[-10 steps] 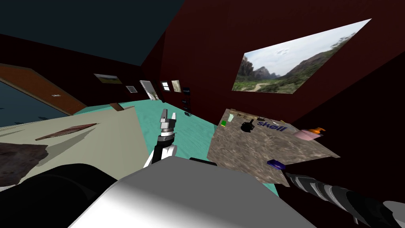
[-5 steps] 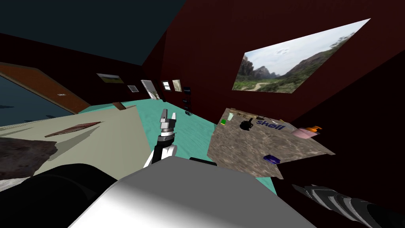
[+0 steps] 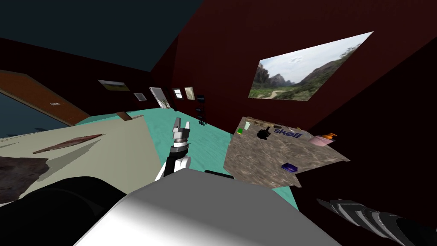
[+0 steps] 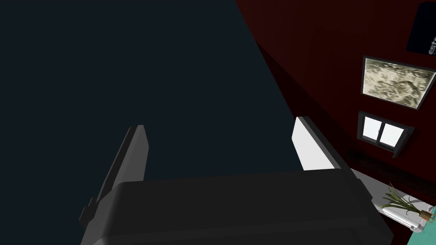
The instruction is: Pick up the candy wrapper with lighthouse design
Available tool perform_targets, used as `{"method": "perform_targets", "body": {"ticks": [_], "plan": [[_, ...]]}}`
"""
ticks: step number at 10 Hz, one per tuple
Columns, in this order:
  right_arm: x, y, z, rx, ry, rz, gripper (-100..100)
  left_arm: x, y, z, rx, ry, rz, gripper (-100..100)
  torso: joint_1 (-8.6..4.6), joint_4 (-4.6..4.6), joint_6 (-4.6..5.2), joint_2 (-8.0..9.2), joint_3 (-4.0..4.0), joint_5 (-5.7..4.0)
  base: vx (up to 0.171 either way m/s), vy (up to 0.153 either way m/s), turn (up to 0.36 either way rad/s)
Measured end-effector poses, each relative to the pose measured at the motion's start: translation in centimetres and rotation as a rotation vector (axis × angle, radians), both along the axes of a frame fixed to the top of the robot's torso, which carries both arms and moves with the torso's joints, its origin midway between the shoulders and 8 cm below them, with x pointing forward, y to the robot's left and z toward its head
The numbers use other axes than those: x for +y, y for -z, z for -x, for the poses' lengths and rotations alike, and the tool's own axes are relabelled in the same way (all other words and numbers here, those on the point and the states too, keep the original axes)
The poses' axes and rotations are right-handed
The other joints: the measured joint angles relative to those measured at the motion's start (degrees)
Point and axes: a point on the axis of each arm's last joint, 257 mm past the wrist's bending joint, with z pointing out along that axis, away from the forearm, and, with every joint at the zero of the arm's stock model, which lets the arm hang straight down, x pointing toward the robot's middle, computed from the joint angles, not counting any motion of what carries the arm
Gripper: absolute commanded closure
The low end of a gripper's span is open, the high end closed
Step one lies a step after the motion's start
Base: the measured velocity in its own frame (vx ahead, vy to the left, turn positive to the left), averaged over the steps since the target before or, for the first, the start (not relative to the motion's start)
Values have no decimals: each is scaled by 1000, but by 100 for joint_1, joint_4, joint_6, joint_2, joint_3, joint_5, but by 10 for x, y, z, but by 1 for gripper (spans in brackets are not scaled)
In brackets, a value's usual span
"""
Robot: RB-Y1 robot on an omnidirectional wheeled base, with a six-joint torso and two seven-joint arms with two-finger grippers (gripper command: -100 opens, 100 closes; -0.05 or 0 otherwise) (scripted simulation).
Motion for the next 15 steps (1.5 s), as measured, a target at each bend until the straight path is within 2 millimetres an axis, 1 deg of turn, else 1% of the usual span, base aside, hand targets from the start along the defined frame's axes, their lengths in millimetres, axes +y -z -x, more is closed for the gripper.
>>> {"method": "perform_targets", "body": {"ticks": [1, 2, 4, 5, 6, 7, 8, 9, 10, 11, 14, 15], "plan": [[8, 2, -12, -25, 4, -28, -100, 0, 0, 0, 0, 0, 0, 0, -6, -2, 0, -10, -5, -3, 74, 10, -2], [15, 3, -14, -30, 13, -50, -100, 0, 0, 0, 0, 0, 0, 0, -6, -3, 1, -11, -7, -1, 33, 4, -3], [21, -3, -23, -47, 14, -67, -100, 0, 0, 0, 0, 0, 0, 0, -9, 1, 1, 3, 2, -2, 50, 6, -1], [34, -10, -36, -77, 18, -102, -100, 0, 0, 0, 0, 0, 0, 0, -6, -1, 0, -9, -5, -1, 82, 11, 6], [39, -9, -37, -82, 24, -123, -100, 0, 0, 0, 0, 0, 0, 0, -7, -3, 1, -12, -7, -3, 42, 8, -2], [40, -8, -39, -85, 27, -131, -100, 0, 0, 0, 0, 0, 0, 0, -9, -1, 1, -4, -3, -3, 10, 4, -1], [41, -9, -44, -95, 23, -134, -100, 0, 0, 0, 0, 0, 0, 0, -10, 1, 1, 7, 4, -3, 43, 4, 11], [48, -15, -58, -122, 21, -158, -100, 0, 0, 0, 0, 0, 0, 0, -9, 1, 0, 0, 1, -2, 29, 2, 8], [49, -15, -60, -124, 21, -164, 0, 0, 0, 0, 0, 0, 0, 0, -11, 0, 2, 5, 2, -3, 0, 0, 0], [49, -15, -59, -124, 21, -164, -100, 0, 0, 0, 0, 0, 0, 0, -11, 3, 2, 12, 7, -3, 15, -9, 82], [44, 0, -40, -125, 50, -163, -100, 0, 0, 0, 0, 0, 0, 0, -19, 5, 3, 24, 14, -6, -11, -12, 34], [44, 1, -39, -125, 51, -162, 100, 0, 0, 0, 0, 0, 0, 0, -16, 5, 3, 22, 13, -4, 0, 0, 0]]}}
